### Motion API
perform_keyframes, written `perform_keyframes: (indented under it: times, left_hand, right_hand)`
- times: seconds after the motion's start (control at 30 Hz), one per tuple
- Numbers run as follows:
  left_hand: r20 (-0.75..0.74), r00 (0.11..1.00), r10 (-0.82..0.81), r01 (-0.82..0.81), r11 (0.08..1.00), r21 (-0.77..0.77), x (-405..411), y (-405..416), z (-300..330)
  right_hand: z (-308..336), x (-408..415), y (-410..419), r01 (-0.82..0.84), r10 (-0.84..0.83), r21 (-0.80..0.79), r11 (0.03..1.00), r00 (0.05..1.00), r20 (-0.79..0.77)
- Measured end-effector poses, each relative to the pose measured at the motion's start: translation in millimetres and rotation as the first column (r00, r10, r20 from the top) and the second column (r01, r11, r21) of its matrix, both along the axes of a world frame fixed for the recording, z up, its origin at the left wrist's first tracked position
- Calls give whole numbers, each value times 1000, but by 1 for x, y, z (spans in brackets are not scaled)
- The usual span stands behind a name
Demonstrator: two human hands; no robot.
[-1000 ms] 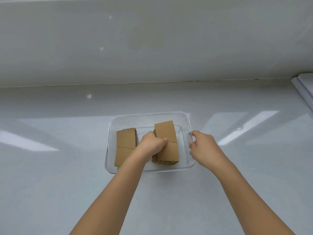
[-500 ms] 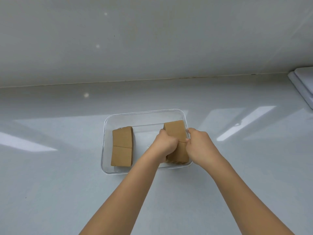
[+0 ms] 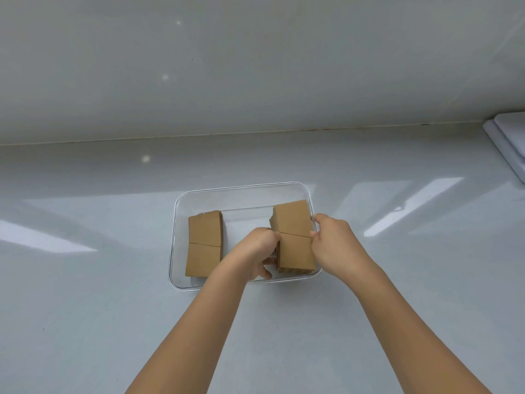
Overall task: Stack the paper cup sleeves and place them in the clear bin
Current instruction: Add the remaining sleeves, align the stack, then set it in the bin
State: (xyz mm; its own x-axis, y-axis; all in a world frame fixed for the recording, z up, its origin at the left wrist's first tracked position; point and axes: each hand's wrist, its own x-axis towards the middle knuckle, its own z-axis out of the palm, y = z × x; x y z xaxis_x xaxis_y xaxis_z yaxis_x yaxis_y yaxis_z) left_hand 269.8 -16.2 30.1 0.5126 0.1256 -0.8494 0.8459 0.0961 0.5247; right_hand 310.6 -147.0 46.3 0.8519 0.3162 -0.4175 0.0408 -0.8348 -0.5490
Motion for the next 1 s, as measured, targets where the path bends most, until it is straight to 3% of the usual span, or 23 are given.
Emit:
perform_keyframes:
  times: [0.2, 0.43, 0.67, 0.83, 1.0]
  left_hand:
    - [65, 976, -206, 197, 972, 127, 6, -2, 4]
    - [106, 958, -265, 238, 947, 215, 9, -8, 3]
    - [17, 939, -345, 324, 898, 298, 15, -7, -4]
    - [42, 953, -300, 283, 932, 225, 14, -3, -2]
    - [78, 981, -180, 177, 983, 50, 7, 8, 7]
  right_hand:
    - [-2, 1, 1, -1, 1, -25, 1000, 1000, -1]
    - [-2, 0, 4, -29, 30, -105, 994, 1000, 9]
    - [-3, 0, 7, -60, 64, -162, 985, 998, 24]
    - [-2, 1, 5, -37, 37, -126, 991, 999, -5]
    - [0, 4, -6, 93, -70, 128, 987, 983, -172]
